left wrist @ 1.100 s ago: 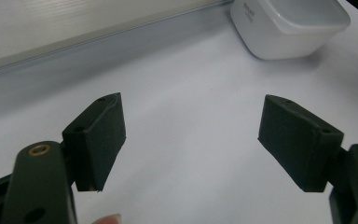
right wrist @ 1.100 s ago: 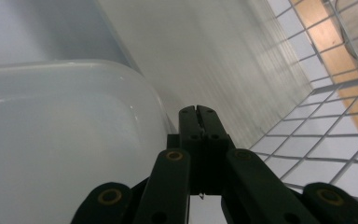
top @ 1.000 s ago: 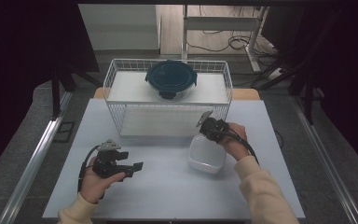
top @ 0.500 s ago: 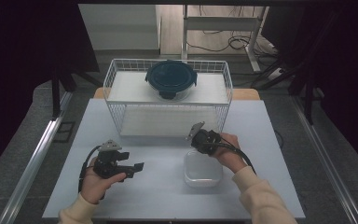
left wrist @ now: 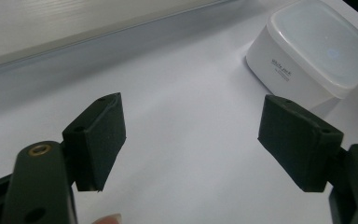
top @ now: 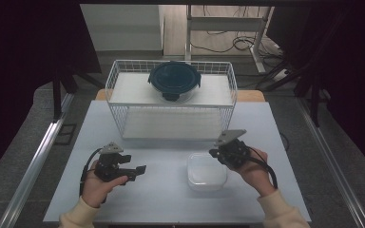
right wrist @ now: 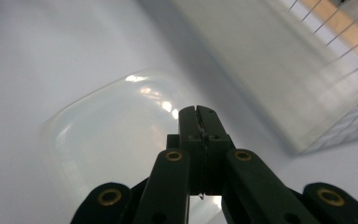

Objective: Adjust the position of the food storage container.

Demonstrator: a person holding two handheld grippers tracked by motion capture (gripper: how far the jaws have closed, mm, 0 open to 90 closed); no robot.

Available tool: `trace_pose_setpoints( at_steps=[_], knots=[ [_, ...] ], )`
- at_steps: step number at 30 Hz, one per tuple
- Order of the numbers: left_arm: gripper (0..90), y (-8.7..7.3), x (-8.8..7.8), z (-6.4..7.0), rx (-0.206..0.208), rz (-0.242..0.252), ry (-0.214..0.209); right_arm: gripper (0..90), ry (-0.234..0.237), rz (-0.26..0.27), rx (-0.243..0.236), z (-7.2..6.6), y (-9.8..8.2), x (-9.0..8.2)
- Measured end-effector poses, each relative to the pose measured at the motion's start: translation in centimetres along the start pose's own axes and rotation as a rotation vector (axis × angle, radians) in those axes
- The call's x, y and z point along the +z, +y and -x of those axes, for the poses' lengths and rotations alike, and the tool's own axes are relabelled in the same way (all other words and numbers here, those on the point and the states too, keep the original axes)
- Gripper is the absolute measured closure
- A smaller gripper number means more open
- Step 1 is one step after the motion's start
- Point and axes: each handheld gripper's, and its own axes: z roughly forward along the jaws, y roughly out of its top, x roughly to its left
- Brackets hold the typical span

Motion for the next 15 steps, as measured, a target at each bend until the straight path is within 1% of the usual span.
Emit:
trace_pose_setpoints(
  at_steps=[5, 8, 10, 12, 13, 14, 15],
  knots=[
    [22.6, 0.0, 0.0, 0.1, 0.005, -0.002, 0.0, 89.3, 0.039, -0.015, 0.047, -2.1, -2.7, -1.9],
    [22.6, 0.0, 0.0, 0.1, 0.006, -0.001, 0.001, 89.2, 0.075, -0.014, 0.057, -3.4, -4.5, -2.6],
    [22.6, -0.1, 0.0, 0.1, 0.008, -0.003, 0.001, 89.3, 0.092, -0.021, 0.068, -4.2, -5.6, -2.5],
    [22.6, -0.1, 0.0, 0.1, 0.008, -0.005, 0.003, 89.2, 0.112, -0.05, 0.07, -5.0, -6.6, -2.1],
    [22.6, -0.1, 0.0, 0.1, 0.009, -0.006, 0.003, 89.2, 0.111, -0.066, 0.066, -5.1, -6.9, -1.8],
    [22.6, -0.1, 0.0, 0.1, 0.01, -0.005, 0.003, 89.3, 0.108, -0.093, 0.062, -5.2, -7.4, -1.4],
    [22.6, -0.1, 0.0, 0.1, 0.012, -0.005, 0.003, 89.2, 0.103, -0.104, 0.065, -5.2, -7.6, -1.2]
  ],
)
